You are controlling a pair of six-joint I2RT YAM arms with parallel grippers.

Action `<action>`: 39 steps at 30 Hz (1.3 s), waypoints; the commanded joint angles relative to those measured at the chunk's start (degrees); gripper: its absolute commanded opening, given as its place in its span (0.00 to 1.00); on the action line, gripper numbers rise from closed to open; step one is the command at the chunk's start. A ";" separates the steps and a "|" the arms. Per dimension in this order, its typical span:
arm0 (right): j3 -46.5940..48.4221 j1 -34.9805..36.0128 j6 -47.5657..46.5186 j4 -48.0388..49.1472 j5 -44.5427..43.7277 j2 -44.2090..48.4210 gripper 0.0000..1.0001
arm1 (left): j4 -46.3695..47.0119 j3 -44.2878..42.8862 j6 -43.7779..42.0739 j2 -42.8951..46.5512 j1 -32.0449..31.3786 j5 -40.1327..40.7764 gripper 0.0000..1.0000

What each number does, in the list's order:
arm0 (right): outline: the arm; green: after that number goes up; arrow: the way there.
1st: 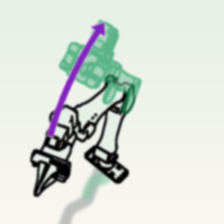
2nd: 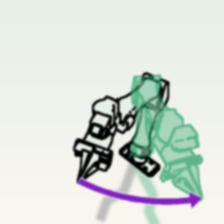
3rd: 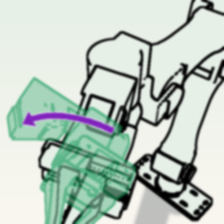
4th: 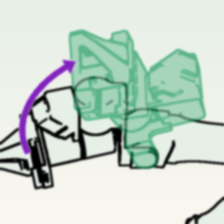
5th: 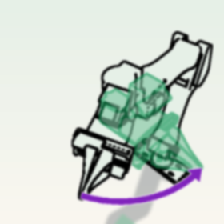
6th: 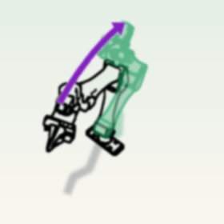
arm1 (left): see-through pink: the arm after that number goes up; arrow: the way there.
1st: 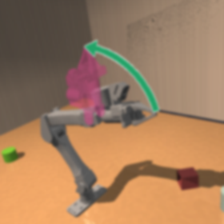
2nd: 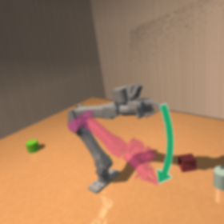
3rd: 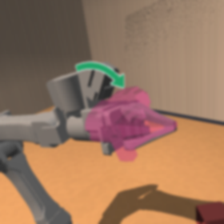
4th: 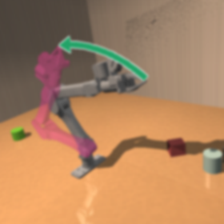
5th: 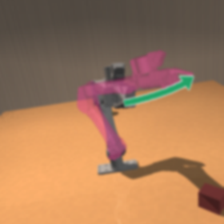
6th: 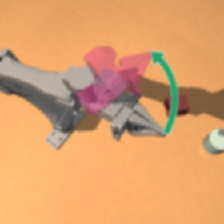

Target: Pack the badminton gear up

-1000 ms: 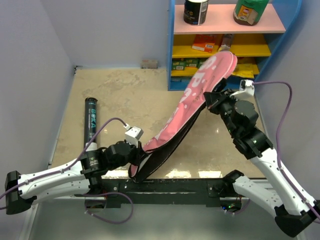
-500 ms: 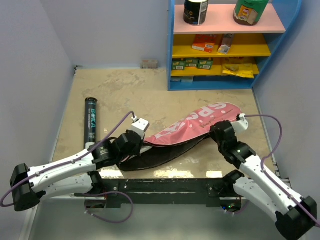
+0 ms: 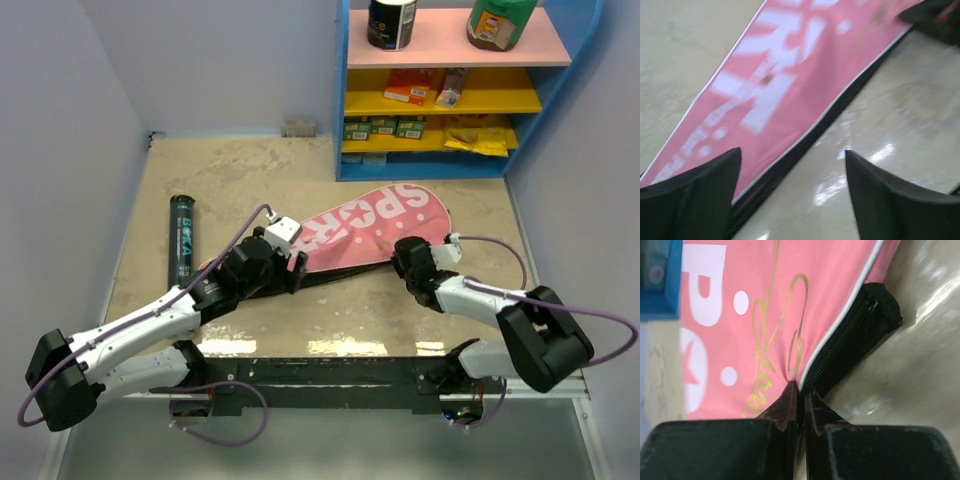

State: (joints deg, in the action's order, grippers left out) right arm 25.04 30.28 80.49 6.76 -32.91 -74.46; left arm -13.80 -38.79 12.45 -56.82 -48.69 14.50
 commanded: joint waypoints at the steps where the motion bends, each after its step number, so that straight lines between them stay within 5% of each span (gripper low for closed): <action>1: 1.68 2.24 3.89 7.99 10.58 -5.34 0.00 | 13.89 -3.49 2.39 0.83 -0.88 -13.79 1.00; 4: 2.64 2.32 5.11 9.23 11.02 -8.85 0.00 | 13.89 -2.26 4.07 3.20 -0.88 -15.91 1.00; 9: 2.74 2.24 8.01 10.37 10.76 -11.77 0.00 | 9.77 -2.70 4.16 2.51 0.51 -8.10 1.00; 18: -2.45 2.33 9.69 2.74 6.45 0.26 0.05 | 12.84 1.34 6.98 -4.96 6.67 -2.99 0.77; 19: -2.36 2.32 7.77 0.20 6.10 1.58 0.22 | 12.84 2.21 7.15 -6.19 6.67 -2.21 0.75; 22: -0.43 2.33 3.91 -7.52 4.18 7.82 0.45 | 14.75 2.92 8.20 -8.82 6.67 -0.45 0.73; 25: 2.82 2.33 -1.71 -14.38 4.16 13.53 0.55 | 15.47 3.89 9.17 -10.33 6.67 -0.52 0.71; 33: 13.79 2.06 -20.52 -23.91 1.02 16.11 0.60 | 19.77 5.91 11.89 -13.58 6.67 -9.22 0.58; 39: 24.60 0.48 -34.87 -24.25 2.23 0.21 0.56 | 23.99 8.11 14.35 -19.11 6.50 -13.36 0.38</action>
State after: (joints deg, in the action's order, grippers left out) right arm 42.94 31.73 57.63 -14.87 -29.23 -66.26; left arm 4.69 -32.23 24.14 -73.32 -42.13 5.15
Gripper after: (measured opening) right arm 0.567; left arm 0.425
